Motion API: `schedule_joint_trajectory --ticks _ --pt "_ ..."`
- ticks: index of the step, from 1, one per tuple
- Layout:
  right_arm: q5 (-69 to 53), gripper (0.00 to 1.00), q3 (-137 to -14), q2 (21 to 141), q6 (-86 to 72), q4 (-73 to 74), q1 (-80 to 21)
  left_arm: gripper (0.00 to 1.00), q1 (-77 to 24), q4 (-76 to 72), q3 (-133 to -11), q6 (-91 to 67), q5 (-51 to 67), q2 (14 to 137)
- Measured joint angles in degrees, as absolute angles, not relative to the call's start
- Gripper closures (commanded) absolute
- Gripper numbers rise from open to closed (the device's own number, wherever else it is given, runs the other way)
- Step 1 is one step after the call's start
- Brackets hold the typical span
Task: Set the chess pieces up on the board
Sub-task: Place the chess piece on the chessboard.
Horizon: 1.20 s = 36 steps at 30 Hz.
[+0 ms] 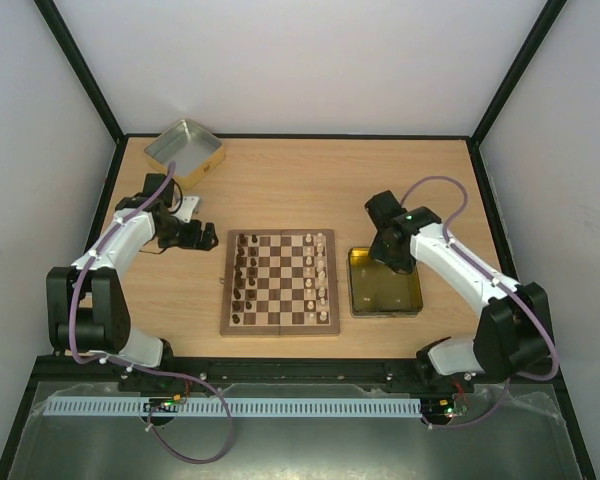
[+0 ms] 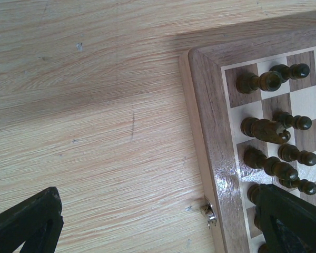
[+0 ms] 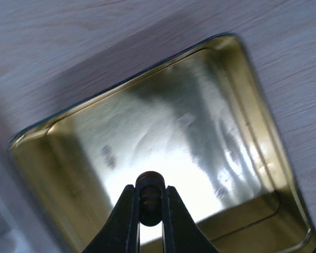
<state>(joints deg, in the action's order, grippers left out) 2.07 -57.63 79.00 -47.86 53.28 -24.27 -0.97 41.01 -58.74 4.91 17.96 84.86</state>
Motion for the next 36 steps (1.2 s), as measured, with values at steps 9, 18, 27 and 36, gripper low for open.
schedule_joint_trajectory --ticks 9,18,27,36 --pt "2.4 0.96 -70.8 83.2 -52.0 59.9 -51.8 0.0 -1.1 41.0 -58.7 4.9 18.0 84.9" --pt "-0.5 0.96 -93.8 106.9 -49.2 61.2 -73.0 0.0 -1.1 41.0 -58.7 4.9 17.8 84.9" --pt "-3.7 0.95 -99.0 113.7 -42.9 61.4 -74.5 0.0 -1.1 40.7 -58.3 4.9 17.5 84.8" --pt "-5.7 0.95 -99.0 117.6 -39.8 60.5 -74.4 0.0 -1.1 40.6 -58.1 4.9 17.5 84.3"
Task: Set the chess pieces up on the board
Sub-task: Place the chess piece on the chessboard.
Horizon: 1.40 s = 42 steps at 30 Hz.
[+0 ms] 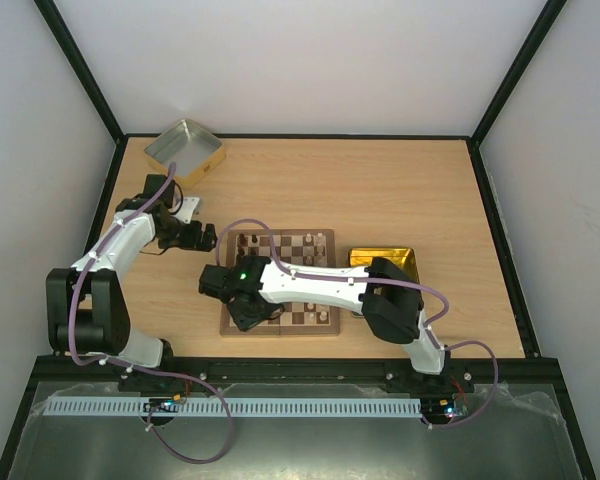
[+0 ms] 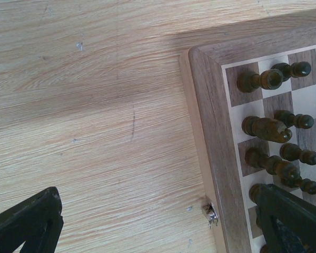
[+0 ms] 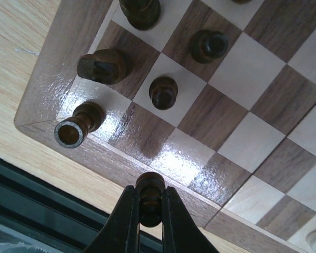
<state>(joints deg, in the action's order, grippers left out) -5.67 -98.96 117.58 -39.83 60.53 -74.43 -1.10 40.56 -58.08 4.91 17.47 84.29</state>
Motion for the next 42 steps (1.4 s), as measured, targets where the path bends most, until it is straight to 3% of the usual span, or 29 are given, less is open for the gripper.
schedule_joint_trajectory --ticks 42 --pt "-10.5 0.92 -99.8 121.4 -36.0 56.9 -71.3 0.0 -1.1 40.6 -58.1 4.9 17.5 84.4"
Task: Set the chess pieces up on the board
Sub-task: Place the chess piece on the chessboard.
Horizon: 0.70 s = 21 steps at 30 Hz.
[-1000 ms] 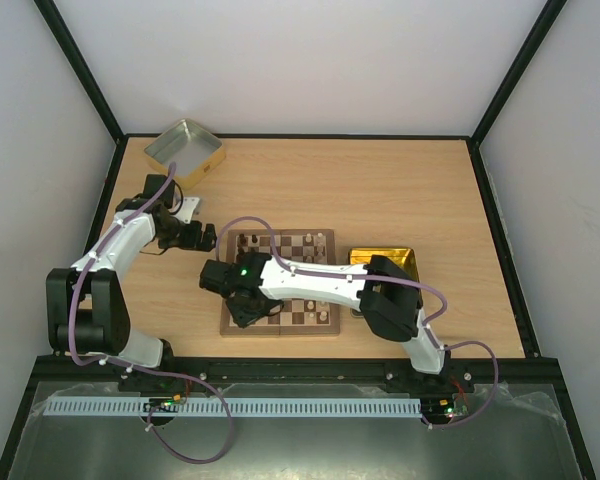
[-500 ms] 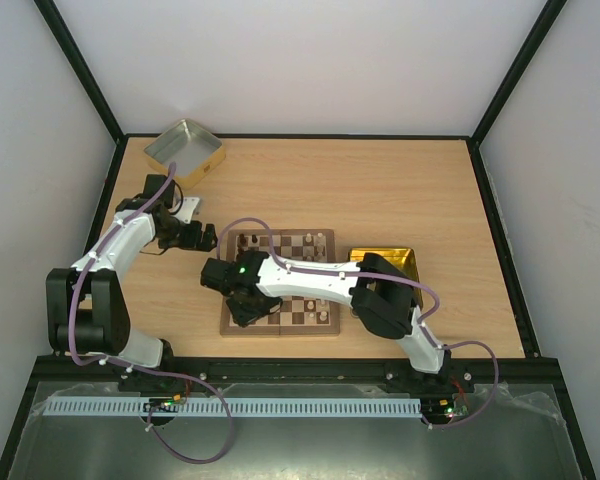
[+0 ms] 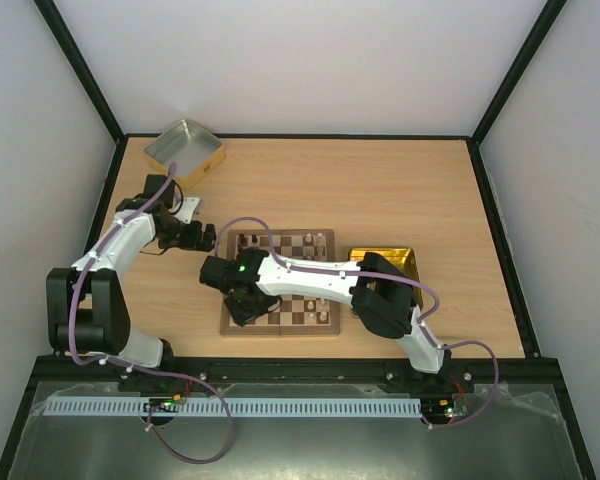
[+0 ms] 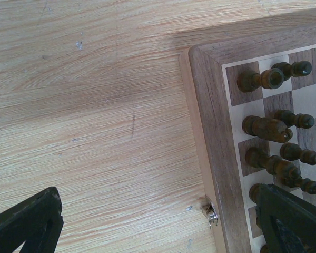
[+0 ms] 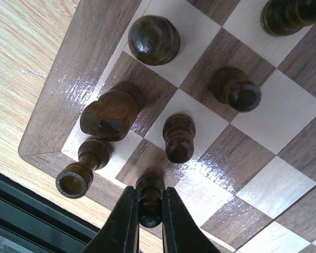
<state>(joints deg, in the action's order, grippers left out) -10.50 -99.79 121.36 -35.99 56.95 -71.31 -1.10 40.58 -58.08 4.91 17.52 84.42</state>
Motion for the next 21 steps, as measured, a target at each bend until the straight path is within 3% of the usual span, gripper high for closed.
schedule_joint_trajectory --ticks 6,21 --pt "-10.7 0.77 -99.8 121.5 -35.5 56.9 -71.2 0.0 -1.1 40.6 -58.1 4.9 17.5 84.4" --pt "-10.4 0.79 -99.9 121.6 -35.2 56.9 -71.2 0.0 -1.1 40.6 -58.1 4.9 17.5 84.4"
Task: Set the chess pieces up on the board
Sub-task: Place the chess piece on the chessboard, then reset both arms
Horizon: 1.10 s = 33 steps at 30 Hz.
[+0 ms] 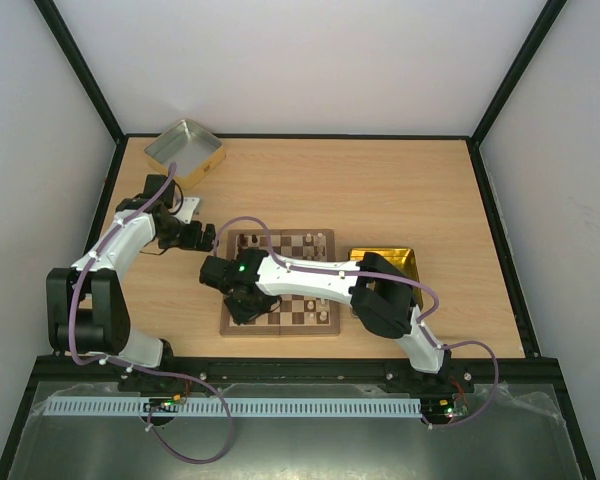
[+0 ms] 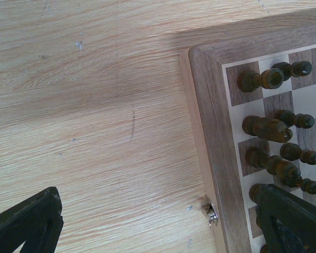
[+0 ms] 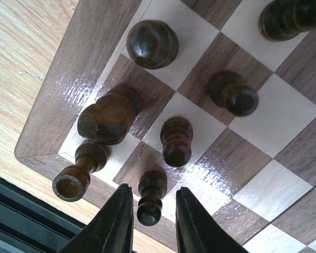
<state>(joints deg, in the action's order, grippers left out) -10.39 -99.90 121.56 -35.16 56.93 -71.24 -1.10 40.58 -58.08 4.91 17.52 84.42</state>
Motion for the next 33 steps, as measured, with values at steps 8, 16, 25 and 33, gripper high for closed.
schedule_joint_trajectory --ticks 8,16,25,33 --pt "-7.9 0.8 -98.1 118.6 -37.5 56.0 -71.2 0.0 -1.1 40.6 -58.1 4.9 17.5 84.4" --pt "-4.5 0.77 -95.1 111.6 -39.9 53.7 -71.2 0.0 -1.1 40.6 -58.1 4.9 17.5 84.4" --pt "4.2 0.08 -94.5 104.0 -44.6 55.9 -67.6 0.0 -1.9 40.6 -58.1 5.0 17.2 83.6" --pt "9.6 0.02 -91.0 93.1 -47.5 59.3 -63.4 0.0 -6.0 41.0 -58.1 6.0 16.6 80.2"
